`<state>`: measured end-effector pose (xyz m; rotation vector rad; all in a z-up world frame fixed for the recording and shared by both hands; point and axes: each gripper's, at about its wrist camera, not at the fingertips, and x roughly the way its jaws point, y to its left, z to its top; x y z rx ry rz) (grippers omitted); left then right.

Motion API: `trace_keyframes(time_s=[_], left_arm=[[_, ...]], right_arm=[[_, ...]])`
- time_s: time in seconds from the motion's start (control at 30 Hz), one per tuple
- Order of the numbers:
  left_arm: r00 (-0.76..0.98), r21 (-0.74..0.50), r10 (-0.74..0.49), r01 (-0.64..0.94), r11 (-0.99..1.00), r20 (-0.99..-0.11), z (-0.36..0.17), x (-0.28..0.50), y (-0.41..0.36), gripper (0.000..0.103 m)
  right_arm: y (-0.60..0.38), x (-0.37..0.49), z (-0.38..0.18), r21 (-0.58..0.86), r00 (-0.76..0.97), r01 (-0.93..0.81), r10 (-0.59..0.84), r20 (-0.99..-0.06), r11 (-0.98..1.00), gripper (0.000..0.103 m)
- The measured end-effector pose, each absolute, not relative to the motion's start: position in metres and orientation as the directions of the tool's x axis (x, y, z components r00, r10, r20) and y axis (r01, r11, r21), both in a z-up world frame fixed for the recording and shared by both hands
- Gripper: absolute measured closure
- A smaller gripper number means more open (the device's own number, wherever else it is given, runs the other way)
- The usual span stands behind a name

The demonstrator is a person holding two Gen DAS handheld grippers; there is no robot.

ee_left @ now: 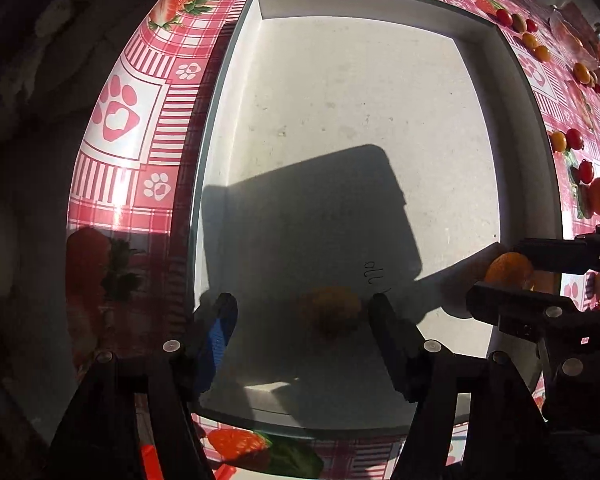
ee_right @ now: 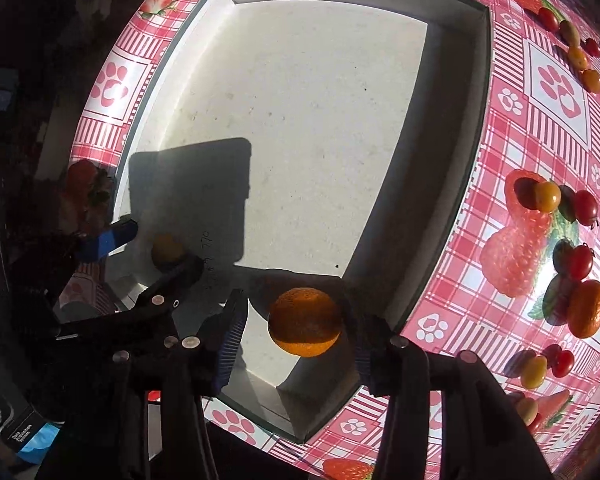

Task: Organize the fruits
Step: 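Withdraw both open tools from the tray back toward the fruit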

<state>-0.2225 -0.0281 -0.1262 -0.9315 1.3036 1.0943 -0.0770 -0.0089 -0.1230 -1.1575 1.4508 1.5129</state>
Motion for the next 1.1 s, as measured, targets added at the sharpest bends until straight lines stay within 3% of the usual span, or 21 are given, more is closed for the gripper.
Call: trace_keyframes(time_s=[0.07, 0.47, 0.77, 1.1], left_arm=[[-0.051, 0.071, 0.084, -0.964, 0.256, -0.995, -0.125, -0.220, -0.029, 0.034], [-0.015, 0.059, 0.125, -0.934, 0.351, -0.992, -0.093, -0.169, -0.020, 0.034], [0.069, 0.014, 0.150, -0.869, 0.495, -0.986, -0.058, -0.099, -0.011, 0.034], [0.129, -0.035, 0.126, -0.823, 0.568, -0.984, -0.059, -0.014, 0.009, 0.034]], right_arm=[[-0.004, -0.080, -0.115, 0.376, -0.372, -0.922, -0.062, -0.926, -0.095, 0.019], [-0.017, -0.013, -0.069, 0.347, -0.345, -0.937, 0.074, -0.936, 0.019, 0.017], [-0.054, 0.079, -0.073, 0.273, -0.252, -0.924, 0.113, -0.961, 0.267, 0.017], [-0.071, 0.181, -0.081, 0.189, -0.147, -0.863, 0.126, -0.981, 0.468, 0.017]])
